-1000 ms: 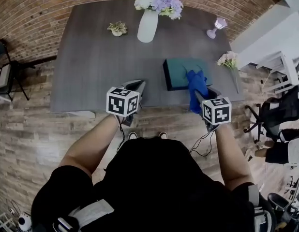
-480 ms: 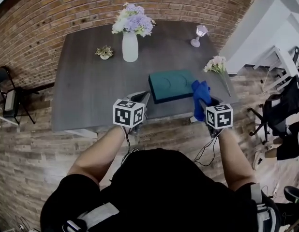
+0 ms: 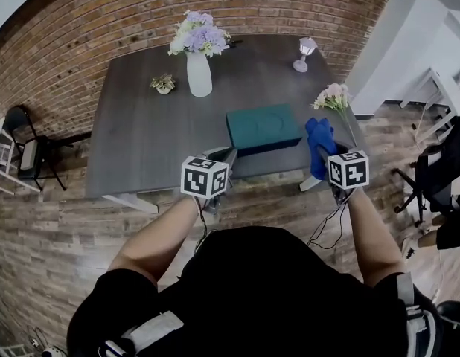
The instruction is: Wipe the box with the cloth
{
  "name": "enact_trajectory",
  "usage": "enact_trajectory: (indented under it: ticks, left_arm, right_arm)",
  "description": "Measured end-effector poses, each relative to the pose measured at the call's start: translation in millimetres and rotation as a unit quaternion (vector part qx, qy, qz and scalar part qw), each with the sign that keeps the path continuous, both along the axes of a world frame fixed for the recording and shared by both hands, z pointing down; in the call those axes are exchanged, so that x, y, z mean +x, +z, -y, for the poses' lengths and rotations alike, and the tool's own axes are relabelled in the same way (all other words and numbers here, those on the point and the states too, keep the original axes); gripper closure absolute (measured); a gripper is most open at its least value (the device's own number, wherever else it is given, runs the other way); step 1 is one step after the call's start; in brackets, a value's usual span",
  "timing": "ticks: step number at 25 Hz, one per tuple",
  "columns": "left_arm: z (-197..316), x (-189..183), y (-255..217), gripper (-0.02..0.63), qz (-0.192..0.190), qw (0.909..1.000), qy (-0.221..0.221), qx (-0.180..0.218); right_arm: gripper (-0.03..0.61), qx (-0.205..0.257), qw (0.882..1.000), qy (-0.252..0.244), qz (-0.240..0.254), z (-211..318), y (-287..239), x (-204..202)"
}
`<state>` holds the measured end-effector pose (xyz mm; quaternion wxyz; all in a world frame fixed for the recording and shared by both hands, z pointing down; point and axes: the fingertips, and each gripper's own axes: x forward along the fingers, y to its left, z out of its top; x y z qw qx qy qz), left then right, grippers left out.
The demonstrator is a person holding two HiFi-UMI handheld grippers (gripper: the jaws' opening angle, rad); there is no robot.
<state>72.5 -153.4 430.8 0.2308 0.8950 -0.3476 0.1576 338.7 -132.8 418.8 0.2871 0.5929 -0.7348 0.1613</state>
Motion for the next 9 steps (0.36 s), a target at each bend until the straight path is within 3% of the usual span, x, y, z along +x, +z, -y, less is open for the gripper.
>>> enact_trajectory:
  ticks: [9]
  left_arm:
    - [-25, 36, 10, 0.604, 0.009, 0.9998, 0.007, -0.015]
  right_arm:
    - [0.434, 0.004, 0.999, -0.041, 0.007, -13, 2, 2]
